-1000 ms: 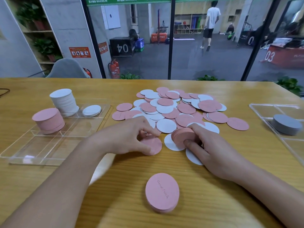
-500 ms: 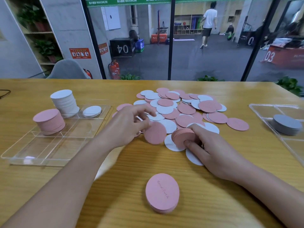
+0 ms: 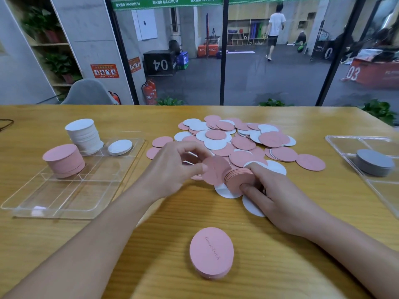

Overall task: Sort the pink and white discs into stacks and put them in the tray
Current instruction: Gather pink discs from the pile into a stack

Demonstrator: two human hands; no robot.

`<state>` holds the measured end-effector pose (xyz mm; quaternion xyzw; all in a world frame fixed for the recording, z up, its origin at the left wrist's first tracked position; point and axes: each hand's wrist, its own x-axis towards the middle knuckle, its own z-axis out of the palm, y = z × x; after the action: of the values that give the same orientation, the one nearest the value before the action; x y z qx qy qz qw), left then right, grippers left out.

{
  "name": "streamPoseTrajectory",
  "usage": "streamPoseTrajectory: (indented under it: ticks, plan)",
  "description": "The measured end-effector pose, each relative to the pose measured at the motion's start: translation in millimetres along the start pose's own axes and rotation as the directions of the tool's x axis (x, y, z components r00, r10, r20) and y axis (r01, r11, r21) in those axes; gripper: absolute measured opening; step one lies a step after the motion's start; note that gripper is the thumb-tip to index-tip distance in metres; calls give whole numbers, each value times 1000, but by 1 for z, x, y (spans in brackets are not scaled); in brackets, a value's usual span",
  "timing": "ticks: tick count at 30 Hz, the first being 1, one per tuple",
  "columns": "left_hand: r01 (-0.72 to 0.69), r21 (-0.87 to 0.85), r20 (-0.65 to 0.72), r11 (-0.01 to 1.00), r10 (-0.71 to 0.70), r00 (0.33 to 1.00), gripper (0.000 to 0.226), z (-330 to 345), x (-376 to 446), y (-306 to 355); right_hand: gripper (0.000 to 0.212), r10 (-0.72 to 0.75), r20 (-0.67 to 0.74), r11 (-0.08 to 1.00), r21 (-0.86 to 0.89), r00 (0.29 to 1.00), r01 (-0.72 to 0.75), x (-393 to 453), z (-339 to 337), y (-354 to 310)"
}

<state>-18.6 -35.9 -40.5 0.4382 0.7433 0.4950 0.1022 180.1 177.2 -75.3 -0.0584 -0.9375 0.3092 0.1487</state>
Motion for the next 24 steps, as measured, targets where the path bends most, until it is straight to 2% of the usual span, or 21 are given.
streamPoseTrajectory:
  ticks: [6,9,12,14,16,18,21,24]
  plan:
    - [2,-92,128,996,10,992,15,17,-4,2,3,-28,-24,1000,-14,999,28,0,1,-2]
    - [-4,-134,143,991,23,989,22,30,-6,5,2,-28,-26,998,-48,999,26,0,4,-3]
    - [-13,-163,137,987,36,990,31,35,-7,8,16,-10,-39,999,-53,999,8,2,5,-1]
    - [-24,-75,60,997,29,998,27,28,-3,5,19,-4,-35,998,-62,999,2,2,5,-1]
    - [6,117,-66,993,2,998,24,14,3,-6,20,0,-29,998,-64,1000,-2,2,4,-1]
    - [105,314,-133,944,-66,989,42,-3,10,-22,20,0,-21,998,-62,1000,-1,2,4,-1]
    - [271,537,-131,799,-238,962,80,-19,17,-52,21,5,-15,998,-64,1000,-6,1,3,-1]
    - [311,645,-89,698,-335,938,75,-14,18,-59,21,12,-14,998,-65,1000,-13,1,3,-1]
